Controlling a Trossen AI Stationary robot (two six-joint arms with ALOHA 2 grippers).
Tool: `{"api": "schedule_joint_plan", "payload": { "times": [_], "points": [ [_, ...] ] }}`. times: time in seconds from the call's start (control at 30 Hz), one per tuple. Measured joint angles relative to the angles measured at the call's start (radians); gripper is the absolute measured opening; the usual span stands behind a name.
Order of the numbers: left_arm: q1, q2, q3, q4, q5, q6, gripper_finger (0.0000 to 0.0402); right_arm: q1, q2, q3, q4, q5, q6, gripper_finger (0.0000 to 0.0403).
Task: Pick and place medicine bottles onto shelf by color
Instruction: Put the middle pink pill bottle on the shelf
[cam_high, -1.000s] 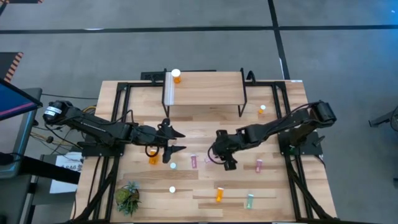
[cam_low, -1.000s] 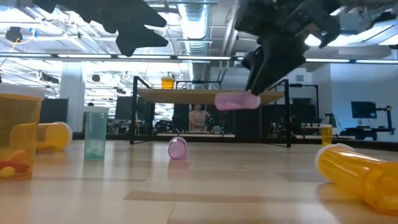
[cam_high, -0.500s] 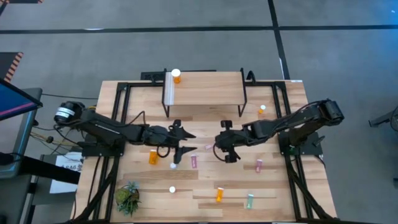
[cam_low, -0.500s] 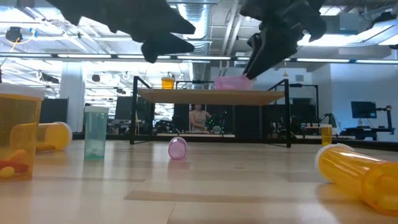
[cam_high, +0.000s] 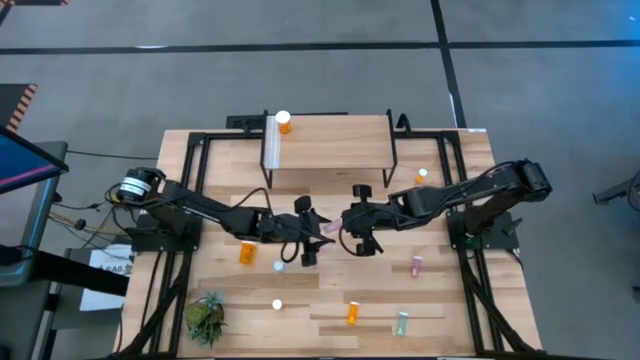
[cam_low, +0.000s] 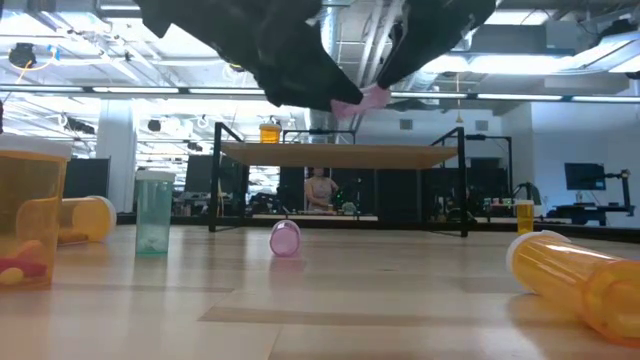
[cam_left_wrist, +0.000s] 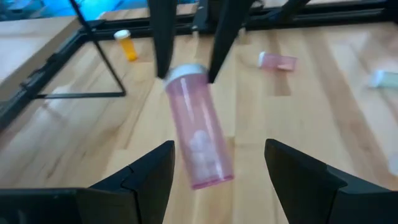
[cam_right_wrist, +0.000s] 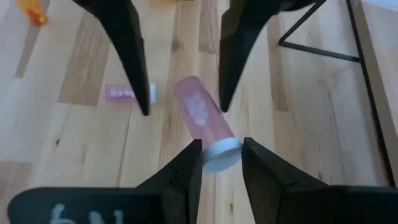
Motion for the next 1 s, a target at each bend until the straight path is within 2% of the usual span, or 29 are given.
{"api": "schedule_joint_plan", "payload": {
  "times": [0.37,0.8,1.0],
  "points": [
    [-0.002,0.001,0.003,-0.016,-0.046,-0.013,0.0229,0.0,0.001,0.0,-0.005,0.0,0.0,0.0122],
    [-0.002,0.001,0.003,-0.027,-0.042,0.004,0.0103,0.0,0.001,0.0,-0.002,0.0,0.004,0.0122],
    [-0.001,0.001,0.003,-0.034,-0.042,0.004,0.008,0.002,0.001,0.0,0.001,-0.004,0.004,0.0122]
  ]
}}
